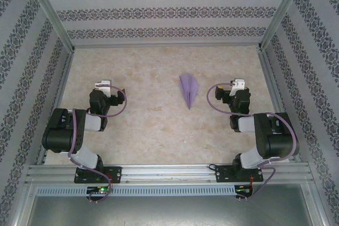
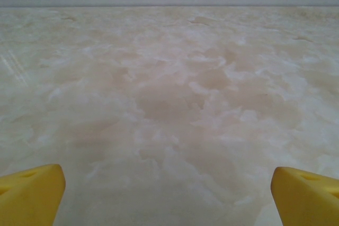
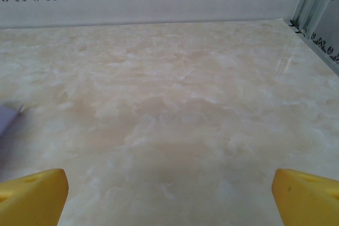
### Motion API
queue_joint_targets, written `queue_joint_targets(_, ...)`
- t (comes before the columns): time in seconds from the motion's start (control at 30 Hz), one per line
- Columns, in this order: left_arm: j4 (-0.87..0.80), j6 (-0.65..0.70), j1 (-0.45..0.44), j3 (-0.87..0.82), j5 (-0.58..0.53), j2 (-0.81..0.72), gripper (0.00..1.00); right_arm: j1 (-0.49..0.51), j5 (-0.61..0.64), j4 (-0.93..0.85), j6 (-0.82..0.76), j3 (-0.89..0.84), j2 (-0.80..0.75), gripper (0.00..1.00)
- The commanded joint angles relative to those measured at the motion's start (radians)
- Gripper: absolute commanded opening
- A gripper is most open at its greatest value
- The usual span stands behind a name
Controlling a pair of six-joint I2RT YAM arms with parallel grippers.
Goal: Fold a paper plane with a square sheet of paper (fold left side to right side)
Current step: Reset both arms
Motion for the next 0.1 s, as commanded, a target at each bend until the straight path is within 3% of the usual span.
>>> queue_joint_targets(0.0,-0.004,0.015,0.013,-0.002,-0.009,-0.008,0.99,0.010,0.007,0.000,-0.012,0.023,0.004,0.98)
queue_joint_targets(0.07,-0.004,0.015,0.012,-0.002,-0.010,-0.009,0.99,0.010,0.007,-0.001,-0.011,0.023,0.003,0.98)
